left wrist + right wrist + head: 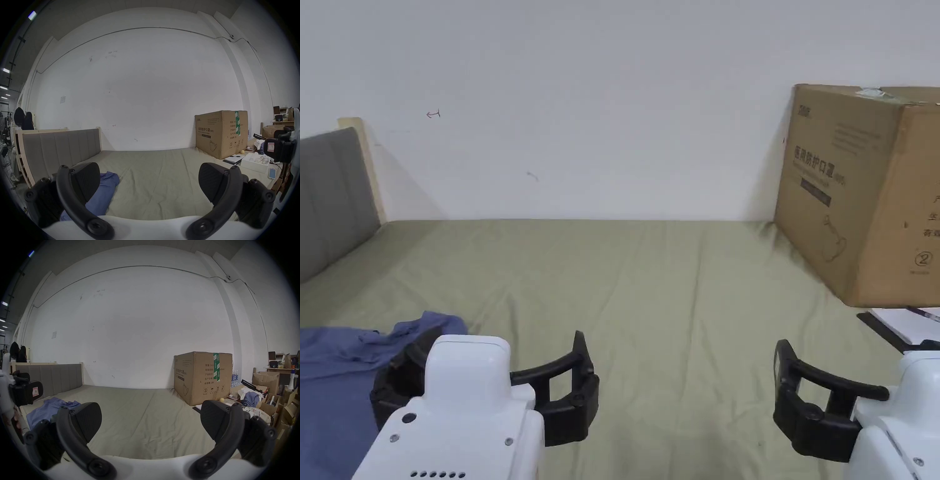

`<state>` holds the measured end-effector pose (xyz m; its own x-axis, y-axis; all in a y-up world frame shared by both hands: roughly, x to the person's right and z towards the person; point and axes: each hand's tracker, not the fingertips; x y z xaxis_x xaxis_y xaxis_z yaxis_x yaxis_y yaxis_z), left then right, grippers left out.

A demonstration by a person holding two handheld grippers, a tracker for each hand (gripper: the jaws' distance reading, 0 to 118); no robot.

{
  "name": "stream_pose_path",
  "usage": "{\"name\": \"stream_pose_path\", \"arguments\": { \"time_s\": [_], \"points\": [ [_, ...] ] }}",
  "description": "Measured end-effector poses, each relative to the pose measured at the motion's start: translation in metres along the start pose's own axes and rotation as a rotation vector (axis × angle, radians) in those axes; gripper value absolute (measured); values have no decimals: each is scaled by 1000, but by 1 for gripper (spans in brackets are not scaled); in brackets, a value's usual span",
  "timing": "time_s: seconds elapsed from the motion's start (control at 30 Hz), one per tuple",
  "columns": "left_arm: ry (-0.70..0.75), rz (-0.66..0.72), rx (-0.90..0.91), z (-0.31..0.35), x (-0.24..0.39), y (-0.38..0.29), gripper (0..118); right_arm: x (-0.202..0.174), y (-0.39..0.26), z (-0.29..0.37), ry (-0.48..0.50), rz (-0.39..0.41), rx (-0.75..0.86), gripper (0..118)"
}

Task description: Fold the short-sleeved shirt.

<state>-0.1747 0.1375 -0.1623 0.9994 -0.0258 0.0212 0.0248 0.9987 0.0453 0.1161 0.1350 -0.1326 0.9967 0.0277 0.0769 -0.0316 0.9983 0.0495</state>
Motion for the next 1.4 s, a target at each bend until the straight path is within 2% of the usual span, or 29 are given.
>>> {"name": "stream_pose_path", "arguments": {
  "time_s": [0.8, 0.87, 0.9, 0.93, 0.97, 1.0, 1.03, 1.07, 1.1, 1.13, 1.17, 1.2, 1.23, 1.3, 1.33, 1.4],
  "points": [
    [-10, 2, -23, -3, 1, 2, 118, 2, 1, -4, 7, 5, 2, 118],
    [-18, -1, -31, -3, 4, 7, 118, 3, 0, -4, 7, -10, 1, 118],
    [-8, -25, -27, -2, 6, 9, 118, 5, -1, -5, 0, -44, 4, 118],
    [13, -69, -12, -1, 9, 11, 118, 8, -2, -5, -17, -97, 2, 118],
    [42, -147, 16, 0, 16, 11, 118, 13, -3, -5, -61, -198, -8, 118],
    [76, -282, 58, 1, 23, 10, 118, 22, -5, -5, -127, -374, -39, 118],
    [110, -443, 98, 0, 32, 6, 118, 33, -9, -6, -157, -588, -80, 118],
    [159, -714, 140, -3, 45, -3, 118, 49, -18, -8, -180, -868, -142, 118],
    [184, -1034, 159, -8, 55, -17, 118, 68, -34, -12, -194, -1190, -230, 118],
    [180, -1259, 175, -12, 58, -30, 118, 80, -50, -15, -201, -1424, -298, 118],
    [144, -1479, 177, -14, 59, -44, 118, 89, -70, -17, -205, -1648, -381, 118],
    [104, -1624, 156, -15, 57, -50, 118, 93, -84, -17, -220, -1771, -449, 118],
    [49, -1647, 98, -16, 55, -49, 118, 96, -92, -16, -235, -1839, -482, 118],
    [-36, -1436, -47, -16, 49, -37, 118, 103, -95, -16, -228, -1823, -474, 118],
    [-69, -1315, -68, -17, 49, -30, 118, 105, -91, -16, -222, -1758, -442, 118],
    [-89, -945, -98, -20, 43, -8, 118, 101, -65, -16, -203, -1436, -343, 118]
  ]
}}
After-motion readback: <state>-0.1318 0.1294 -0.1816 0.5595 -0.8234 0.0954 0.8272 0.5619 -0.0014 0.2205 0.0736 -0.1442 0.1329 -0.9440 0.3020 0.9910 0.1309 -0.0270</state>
